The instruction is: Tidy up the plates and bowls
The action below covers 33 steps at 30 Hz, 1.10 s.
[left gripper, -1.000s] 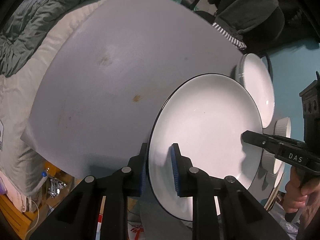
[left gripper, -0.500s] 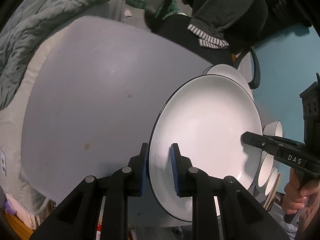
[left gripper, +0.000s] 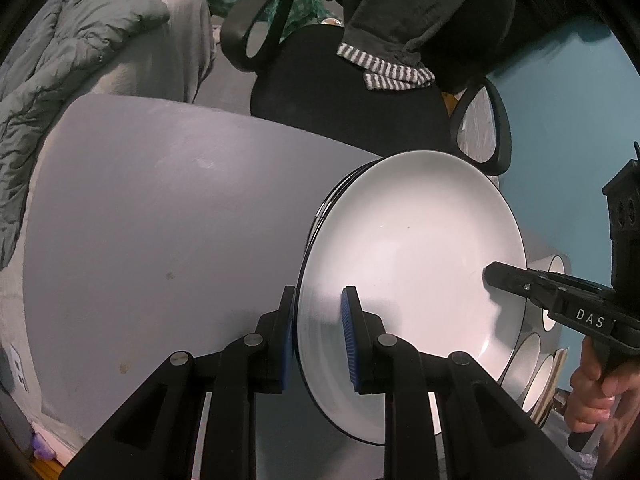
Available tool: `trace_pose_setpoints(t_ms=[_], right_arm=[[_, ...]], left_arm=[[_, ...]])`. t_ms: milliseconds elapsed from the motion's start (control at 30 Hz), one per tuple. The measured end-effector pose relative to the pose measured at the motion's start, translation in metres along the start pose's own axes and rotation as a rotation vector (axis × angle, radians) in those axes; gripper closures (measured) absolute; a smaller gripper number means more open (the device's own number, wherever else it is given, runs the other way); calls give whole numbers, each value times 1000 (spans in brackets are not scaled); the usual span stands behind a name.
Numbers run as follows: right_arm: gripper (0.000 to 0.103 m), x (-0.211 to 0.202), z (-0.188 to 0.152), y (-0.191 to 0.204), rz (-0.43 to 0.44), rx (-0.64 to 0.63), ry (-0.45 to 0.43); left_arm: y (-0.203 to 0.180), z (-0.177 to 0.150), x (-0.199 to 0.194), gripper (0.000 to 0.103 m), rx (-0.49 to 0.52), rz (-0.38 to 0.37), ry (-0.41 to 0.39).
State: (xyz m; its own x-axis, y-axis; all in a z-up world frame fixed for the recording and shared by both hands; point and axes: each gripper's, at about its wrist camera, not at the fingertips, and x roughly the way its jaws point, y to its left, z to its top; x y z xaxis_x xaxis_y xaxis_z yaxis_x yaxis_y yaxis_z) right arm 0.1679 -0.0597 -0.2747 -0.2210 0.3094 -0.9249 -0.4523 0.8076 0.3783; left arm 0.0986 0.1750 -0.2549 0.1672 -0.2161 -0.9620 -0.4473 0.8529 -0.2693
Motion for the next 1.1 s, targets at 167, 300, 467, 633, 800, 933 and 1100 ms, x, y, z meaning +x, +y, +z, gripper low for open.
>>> trace_pose_setpoints(t_ms=[167, 300, 467, 633, 800, 933, 1100], right_arm=[[89, 6, 8, -12, -3, 25, 10], [89, 11, 11, -19, 0, 37, 18], [89, 15, 12, -22, 6, 48, 29], [89, 19, 13, -24, 5, 57, 39], [89, 22, 11, -24, -29, 63, 42], [88, 19, 13, -27, -17, 85, 51], [84, 19, 15, -20, -50, 64, 66]], left_arm=[[-6, 7, 11, 82, 8, 17, 25], [-9, 10, 17, 82, 13, 28, 39], [-12, 14, 19, 81, 26, 53, 36], [-10, 15, 25, 81, 32, 61, 58], [-18, 10, 29, 81, 87, 111, 53], [-19, 9, 29, 81, 97, 111, 51], [-19, 10, 28, 78, 98, 112, 42]])
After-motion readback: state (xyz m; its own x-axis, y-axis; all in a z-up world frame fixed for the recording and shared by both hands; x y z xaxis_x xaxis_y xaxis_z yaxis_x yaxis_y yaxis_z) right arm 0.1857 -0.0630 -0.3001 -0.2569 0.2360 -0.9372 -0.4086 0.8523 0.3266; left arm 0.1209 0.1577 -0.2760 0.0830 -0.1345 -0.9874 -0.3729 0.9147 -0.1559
